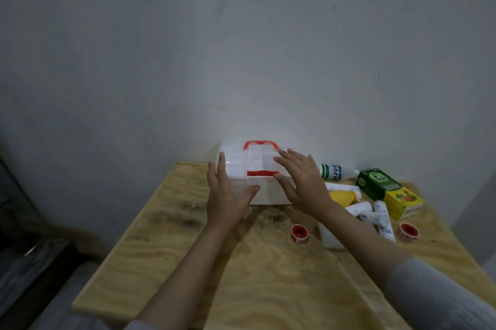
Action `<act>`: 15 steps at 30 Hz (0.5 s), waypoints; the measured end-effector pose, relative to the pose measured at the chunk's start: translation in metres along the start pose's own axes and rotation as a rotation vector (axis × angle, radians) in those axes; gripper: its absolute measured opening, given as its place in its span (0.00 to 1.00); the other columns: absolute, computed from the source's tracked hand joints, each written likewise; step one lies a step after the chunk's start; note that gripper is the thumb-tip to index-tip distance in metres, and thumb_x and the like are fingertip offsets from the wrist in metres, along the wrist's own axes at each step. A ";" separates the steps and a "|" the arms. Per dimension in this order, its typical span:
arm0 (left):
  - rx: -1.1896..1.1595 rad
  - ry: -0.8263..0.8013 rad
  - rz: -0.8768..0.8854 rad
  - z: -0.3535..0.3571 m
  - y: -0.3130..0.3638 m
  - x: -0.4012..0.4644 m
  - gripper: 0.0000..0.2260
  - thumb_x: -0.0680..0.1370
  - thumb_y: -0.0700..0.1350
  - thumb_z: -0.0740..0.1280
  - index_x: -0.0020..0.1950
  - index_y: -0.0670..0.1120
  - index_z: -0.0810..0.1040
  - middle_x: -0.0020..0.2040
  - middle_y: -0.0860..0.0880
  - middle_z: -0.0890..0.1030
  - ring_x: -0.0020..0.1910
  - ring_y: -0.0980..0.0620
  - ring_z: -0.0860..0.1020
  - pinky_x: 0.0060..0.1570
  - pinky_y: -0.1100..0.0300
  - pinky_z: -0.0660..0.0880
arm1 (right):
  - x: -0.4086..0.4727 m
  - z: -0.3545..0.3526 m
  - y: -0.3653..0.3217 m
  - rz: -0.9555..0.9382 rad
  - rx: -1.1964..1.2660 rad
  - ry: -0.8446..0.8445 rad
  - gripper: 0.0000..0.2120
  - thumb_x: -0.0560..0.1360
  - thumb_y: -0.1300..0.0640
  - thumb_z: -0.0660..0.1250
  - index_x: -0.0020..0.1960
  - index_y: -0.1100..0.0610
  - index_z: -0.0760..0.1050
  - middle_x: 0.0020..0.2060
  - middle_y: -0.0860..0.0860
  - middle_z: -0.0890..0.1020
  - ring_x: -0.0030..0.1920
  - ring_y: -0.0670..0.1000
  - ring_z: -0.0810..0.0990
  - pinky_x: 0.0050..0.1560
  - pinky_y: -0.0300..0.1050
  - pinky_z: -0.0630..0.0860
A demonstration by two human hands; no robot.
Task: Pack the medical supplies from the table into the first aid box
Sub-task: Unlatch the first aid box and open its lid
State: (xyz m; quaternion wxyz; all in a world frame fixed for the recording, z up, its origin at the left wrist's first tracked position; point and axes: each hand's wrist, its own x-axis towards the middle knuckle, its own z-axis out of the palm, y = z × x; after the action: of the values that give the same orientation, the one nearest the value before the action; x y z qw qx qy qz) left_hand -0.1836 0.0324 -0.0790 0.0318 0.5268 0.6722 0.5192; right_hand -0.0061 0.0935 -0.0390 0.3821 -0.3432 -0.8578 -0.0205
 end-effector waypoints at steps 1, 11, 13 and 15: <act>-0.008 -0.002 -0.011 0.000 0.002 0.000 0.47 0.66 0.63 0.72 0.74 0.62 0.42 0.77 0.46 0.52 0.70 0.43 0.64 0.48 0.55 0.75 | 0.001 0.001 0.000 0.001 0.015 0.003 0.16 0.76 0.55 0.65 0.61 0.59 0.76 0.63 0.57 0.77 0.66 0.60 0.72 0.64 0.65 0.68; -0.062 0.018 -0.081 0.002 0.008 0.001 0.43 0.70 0.56 0.72 0.75 0.59 0.46 0.73 0.45 0.60 0.67 0.46 0.67 0.50 0.55 0.75 | 0.011 -0.002 -0.006 0.030 0.103 0.133 0.08 0.72 0.63 0.69 0.51 0.62 0.80 0.48 0.58 0.85 0.52 0.62 0.80 0.52 0.55 0.78; -0.069 0.010 -0.080 0.000 0.008 0.001 0.43 0.70 0.56 0.72 0.74 0.61 0.44 0.72 0.46 0.62 0.66 0.47 0.68 0.48 0.56 0.75 | 0.010 -0.003 -0.009 0.026 0.092 0.143 0.07 0.73 0.63 0.68 0.50 0.62 0.79 0.46 0.58 0.85 0.51 0.62 0.80 0.50 0.56 0.78; -0.075 0.000 -0.066 -0.002 0.007 0.001 0.45 0.70 0.56 0.73 0.74 0.63 0.43 0.72 0.47 0.63 0.65 0.48 0.68 0.47 0.58 0.74 | 0.011 -0.006 -0.011 0.027 0.085 0.170 0.06 0.73 0.63 0.67 0.50 0.61 0.79 0.46 0.58 0.84 0.49 0.61 0.80 0.48 0.56 0.79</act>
State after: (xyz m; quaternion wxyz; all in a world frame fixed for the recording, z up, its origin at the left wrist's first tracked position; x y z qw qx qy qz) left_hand -0.1808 0.0311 -0.0722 0.0687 0.5027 0.6695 0.5425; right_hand -0.0139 0.0897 -0.0254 0.4679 -0.3352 -0.8177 -0.0081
